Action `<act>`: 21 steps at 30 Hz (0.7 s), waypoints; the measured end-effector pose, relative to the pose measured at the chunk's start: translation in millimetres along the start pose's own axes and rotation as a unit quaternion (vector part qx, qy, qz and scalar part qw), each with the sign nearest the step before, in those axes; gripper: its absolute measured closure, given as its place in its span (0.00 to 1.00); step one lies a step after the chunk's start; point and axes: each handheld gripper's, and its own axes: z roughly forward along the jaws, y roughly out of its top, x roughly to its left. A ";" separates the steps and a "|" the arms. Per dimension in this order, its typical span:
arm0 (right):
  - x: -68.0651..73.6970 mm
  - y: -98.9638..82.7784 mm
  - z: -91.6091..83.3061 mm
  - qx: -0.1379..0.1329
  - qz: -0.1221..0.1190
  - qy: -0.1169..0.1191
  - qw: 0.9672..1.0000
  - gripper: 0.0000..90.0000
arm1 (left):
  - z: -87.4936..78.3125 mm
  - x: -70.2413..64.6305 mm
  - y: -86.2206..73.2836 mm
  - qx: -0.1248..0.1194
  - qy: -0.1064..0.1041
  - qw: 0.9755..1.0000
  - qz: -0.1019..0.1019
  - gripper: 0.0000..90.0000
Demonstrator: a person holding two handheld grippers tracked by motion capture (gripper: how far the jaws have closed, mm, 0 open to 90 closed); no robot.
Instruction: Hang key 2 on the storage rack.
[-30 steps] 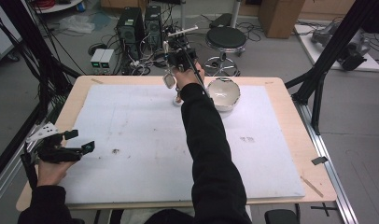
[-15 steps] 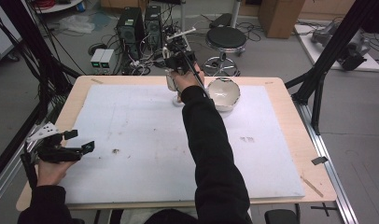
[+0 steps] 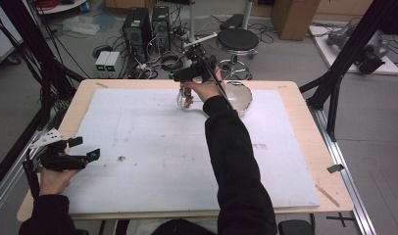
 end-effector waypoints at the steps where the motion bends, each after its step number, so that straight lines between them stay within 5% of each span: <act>1: -0.2 -2.1 -1.9 -0.004 -0.006 -0.002 1.000 0.01 | 0.0 -0.1 0.0 0.000 0.001 1.000 0.000 0.02; 21: -20.9 -48.8 -59.2 -0.059 0.005 -0.003 0.998 0.01 | -2.6 -2.1 0.1 -0.001 0.007 1.000 0.006 0.02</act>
